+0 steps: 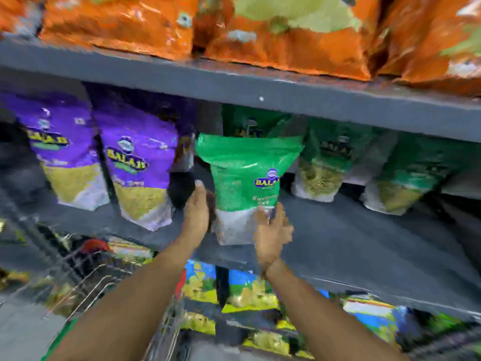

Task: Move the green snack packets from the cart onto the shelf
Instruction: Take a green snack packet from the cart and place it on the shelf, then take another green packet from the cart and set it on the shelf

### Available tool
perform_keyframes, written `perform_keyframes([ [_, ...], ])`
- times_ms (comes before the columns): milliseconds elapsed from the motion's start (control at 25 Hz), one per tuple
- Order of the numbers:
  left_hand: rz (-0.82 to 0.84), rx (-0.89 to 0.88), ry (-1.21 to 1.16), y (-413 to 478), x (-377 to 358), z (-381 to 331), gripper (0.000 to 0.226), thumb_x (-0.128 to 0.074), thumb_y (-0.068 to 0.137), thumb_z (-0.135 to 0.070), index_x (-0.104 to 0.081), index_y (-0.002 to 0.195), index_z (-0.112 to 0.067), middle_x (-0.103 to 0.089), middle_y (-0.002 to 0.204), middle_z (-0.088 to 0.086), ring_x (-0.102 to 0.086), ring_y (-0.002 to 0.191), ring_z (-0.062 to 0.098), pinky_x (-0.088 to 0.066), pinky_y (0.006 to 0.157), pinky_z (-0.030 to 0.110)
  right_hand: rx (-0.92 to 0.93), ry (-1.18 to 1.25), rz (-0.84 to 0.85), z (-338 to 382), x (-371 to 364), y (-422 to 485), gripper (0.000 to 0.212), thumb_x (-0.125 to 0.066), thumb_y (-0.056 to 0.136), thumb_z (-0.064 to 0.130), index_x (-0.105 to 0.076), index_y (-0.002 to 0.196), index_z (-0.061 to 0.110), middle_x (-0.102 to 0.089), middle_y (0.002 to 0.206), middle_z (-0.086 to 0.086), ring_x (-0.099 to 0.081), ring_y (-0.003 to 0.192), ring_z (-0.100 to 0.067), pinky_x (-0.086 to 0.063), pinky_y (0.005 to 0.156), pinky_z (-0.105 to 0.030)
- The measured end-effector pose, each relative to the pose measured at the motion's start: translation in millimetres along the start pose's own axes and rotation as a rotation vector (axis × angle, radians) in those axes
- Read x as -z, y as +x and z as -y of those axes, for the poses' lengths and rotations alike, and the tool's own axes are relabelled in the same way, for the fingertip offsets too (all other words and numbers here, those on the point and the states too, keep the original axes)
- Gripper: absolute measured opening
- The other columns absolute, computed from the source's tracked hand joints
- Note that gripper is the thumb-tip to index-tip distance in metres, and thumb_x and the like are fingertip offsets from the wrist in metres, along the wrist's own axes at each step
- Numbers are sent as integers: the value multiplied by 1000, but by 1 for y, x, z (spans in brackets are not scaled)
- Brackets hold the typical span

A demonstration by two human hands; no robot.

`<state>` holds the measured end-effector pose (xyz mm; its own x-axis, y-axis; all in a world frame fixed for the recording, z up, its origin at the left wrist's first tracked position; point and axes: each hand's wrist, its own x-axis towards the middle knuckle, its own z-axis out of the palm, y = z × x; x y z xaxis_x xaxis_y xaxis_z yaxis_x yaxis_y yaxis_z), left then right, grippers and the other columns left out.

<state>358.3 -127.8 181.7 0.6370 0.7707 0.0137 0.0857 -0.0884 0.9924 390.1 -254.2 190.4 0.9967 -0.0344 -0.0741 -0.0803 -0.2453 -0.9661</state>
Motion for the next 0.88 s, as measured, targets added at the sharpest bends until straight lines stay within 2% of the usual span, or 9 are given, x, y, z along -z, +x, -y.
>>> perform_keyframes([
  [80,155,90,-117,13,-8,-3,46,-34,90,-50,-63,99,-14,-64,113,14,-58,111,25,-41,100,42,-328,9,-69,3,-10,-4,62,-61,82,38,-38,131,8,-48,126,-22,-45,119,-34,-36,99,-36],
  [160,309,191,-257,19,-12,-7,54,-30,87,-61,-66,97,-23,-63,119,6,-59,112,22,-42,105,41,-472,243,-19,12,-23,5,63,-60,84,35,-33,131,2,-46,128,-21,-48,119,-35,-39,104,-43],
  [320,62,27,-63,18,9,12,56,-34,82,-66,-59,62,-20,-66,55,-7,-60,50,3,-48,63,26,-311,598,165,-1,-27,44,34,-40,94,35,-58,103,7,-65,96,-9,-60,79,-20,-52,83,-37],
  [360,25,-33,11,16,14,16,49,-43,75,-70,-55,63,-24,-63,55,-8,-57,53,4,-46,64,28,-292,628,115,-6,-23,46,32,-36,95,37,-59,91,15,-64,91,-5,-57,75,-16,-48,85,-34],
  [480,201,-70,-69,16,19,24,57,-64,67,-61,-52,108,-24,-62,114,2,-59,102,10,-47,90,29,-235,575,27,-17,-24,29,40,-33,94,46,-58,110,18,-57,108,1,-54,101,-16,-36,102,-34],
  [600,399,1,-109,12,12,25,53,-58,74,-59,-51,117,-29,-58,128,-2,-58,109,2,-47,101,34,-201,518,190,-14,-34,12,59,-35,88,52,-49,129,11,-52,135,-7,-49,124,-22,-35,112,-44],
  [720,292,34,-53,6,6,22,70,-57,59,-76,-54,114,-33,-62,125,-2,-57,113,12,-45,104,44,-131,486,125,-10,-33,15,49,-38,91,37,-47,127,4,-50,137,-18,-46,127,-30,-35,111,-48],
  [800,183,-5,-29,-5,15,21,61,-57,68,-66,-57,113,-25,-64,119,-2,-58,105,5,-45,101,28,-174,338,-103,-14,-38,-4,56,-38,87,41,-48,126,2,-49,136,-22,-43,128,-35,-34,109,-45],
  [880,-15,-28,-44,-18,47,33,41,-52,76,-55,-64,96,-22,-70,92,-5,-60,81,-3,-47,80,18,-120,193,-242,-17,-51,-53,57,-33,81,46,-58,106,2,-57,114,-26,-50,110,-37,-38,94,-45],
])
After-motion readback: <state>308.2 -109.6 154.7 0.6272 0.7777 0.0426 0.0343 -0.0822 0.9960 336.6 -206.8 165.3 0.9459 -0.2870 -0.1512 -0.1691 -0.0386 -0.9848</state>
